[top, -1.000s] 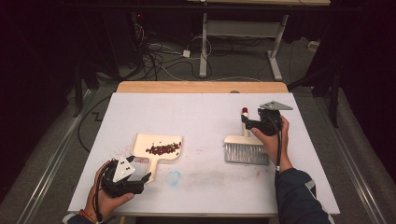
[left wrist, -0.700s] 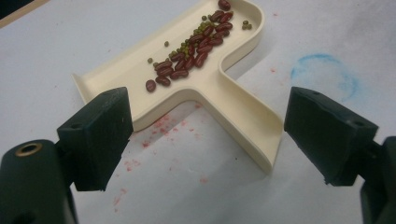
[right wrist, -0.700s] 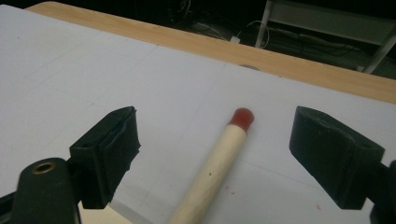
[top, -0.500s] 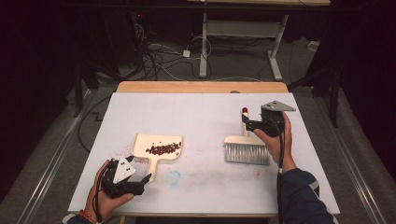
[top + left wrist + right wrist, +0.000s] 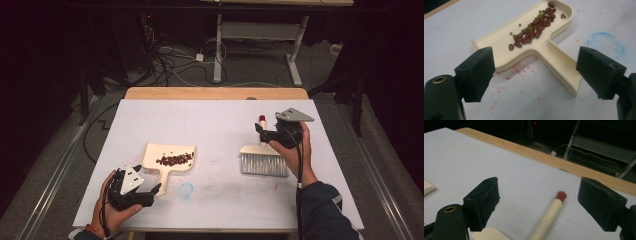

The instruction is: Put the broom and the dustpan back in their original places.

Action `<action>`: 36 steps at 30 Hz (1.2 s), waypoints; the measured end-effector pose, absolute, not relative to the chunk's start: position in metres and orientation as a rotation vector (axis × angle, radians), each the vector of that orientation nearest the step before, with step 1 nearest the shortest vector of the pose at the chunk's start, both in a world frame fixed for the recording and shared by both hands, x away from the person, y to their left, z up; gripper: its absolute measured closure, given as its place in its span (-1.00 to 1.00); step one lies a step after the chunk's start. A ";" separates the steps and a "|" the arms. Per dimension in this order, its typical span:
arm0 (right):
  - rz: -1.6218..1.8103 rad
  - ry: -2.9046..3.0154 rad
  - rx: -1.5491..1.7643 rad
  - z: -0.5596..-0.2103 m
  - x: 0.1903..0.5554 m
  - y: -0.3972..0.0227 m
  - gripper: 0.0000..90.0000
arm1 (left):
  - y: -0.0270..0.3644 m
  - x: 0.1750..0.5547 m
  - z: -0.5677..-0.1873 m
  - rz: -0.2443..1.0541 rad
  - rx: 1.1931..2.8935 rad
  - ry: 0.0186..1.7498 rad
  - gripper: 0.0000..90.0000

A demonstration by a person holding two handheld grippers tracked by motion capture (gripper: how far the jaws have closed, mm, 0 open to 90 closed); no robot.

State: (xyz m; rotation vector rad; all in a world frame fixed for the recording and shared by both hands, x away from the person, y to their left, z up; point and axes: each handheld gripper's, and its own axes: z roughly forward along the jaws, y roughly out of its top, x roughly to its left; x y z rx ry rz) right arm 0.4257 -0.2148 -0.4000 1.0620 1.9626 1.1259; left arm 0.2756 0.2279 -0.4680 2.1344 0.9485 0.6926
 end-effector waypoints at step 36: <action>1.124 2.021 0.847 -0.382 0.365 -0.211 -0.57 | 0.226 0.272 -0.470 0.704 2.167 0.915 -0.66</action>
